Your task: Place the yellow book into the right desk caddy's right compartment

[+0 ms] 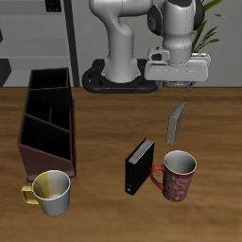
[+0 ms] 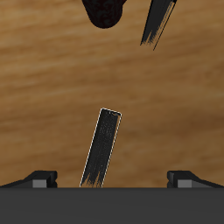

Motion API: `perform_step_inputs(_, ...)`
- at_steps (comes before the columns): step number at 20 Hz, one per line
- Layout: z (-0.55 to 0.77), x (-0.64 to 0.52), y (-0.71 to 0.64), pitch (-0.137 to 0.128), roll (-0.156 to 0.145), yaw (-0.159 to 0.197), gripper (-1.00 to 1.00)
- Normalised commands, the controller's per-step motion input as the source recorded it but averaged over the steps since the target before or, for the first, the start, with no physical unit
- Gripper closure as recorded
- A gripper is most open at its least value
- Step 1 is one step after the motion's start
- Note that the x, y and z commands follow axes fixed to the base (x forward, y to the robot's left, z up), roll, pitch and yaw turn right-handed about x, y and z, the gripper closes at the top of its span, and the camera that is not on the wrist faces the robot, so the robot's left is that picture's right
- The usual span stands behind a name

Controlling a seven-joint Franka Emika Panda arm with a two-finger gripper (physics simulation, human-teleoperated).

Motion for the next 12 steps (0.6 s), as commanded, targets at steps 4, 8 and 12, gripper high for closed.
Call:
perform_step_inputs(4,-0.18,0.14,0.08,-0.023,-0.035,-0.026,-1.0)
perform_step_inputs(8,-0.31,0.14,0.03,0.057,-0.013,-0.008,-1.0)
perform_step_inputs(12,-0.41,0.06,0.05,0.072,0.019,-0.007,-1.0)
